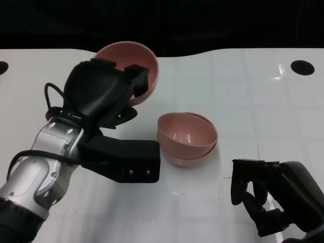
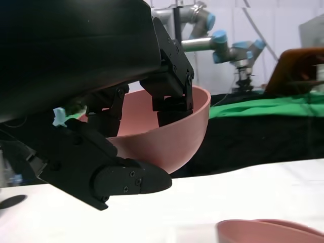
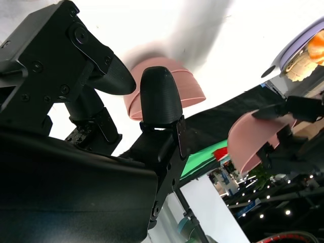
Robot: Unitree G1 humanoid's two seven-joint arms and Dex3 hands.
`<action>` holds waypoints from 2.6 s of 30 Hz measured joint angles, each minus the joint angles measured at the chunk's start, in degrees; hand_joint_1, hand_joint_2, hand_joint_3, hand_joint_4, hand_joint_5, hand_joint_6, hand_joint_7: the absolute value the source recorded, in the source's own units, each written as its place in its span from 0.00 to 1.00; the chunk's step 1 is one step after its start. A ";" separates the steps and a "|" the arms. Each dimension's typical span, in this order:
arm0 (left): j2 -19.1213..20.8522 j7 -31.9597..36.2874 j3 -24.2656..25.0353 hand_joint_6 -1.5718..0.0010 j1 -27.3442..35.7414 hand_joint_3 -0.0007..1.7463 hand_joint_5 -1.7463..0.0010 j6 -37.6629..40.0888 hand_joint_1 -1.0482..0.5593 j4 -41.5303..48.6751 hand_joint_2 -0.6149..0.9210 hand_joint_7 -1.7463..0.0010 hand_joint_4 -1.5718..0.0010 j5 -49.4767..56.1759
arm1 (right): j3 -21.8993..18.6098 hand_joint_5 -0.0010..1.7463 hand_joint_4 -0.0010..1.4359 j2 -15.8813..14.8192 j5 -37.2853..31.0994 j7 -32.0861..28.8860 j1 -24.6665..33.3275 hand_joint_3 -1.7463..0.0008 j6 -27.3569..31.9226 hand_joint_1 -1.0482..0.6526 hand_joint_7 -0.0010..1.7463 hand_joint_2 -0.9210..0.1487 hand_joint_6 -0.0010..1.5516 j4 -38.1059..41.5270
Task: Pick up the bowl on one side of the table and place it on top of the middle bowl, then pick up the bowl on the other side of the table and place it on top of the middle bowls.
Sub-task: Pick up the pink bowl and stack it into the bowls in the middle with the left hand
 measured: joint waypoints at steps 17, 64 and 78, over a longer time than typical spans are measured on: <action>-3.26 -3.12 -0.68 0.54 -1.71 0.63 0.00 -7.00 0.48 0.20 0.74 0.03 0.41 -5.35 | 0.03 1.00 0.66 -0.07 -0.16 1.12 1.14 0.10 0.64 0.59 0.93 0.68 0.51 -1.37; -8.89 -5.99 -9.84 0.79 -8.67 0.12 0.83 -13.08 0.27 22.95 1.00 1.00 0.88 -3.29 | 0.51 1.00 0.65 0.22 -0.18 2.16 2.62 0.09 2.62 0.58 0.91 0.70 0.52 -4.88; -6.52 -7.49 -10.61 0.99 -7.54 0.23 1.00 -10.23 0.14 13.67 1.00 1.00 1.00 -2.06 | 0.51 1.00 0.66 0.09 -0.19 2.20 2.54 0.09 2.59 0.57 0.90 0.71 0.53 -4.67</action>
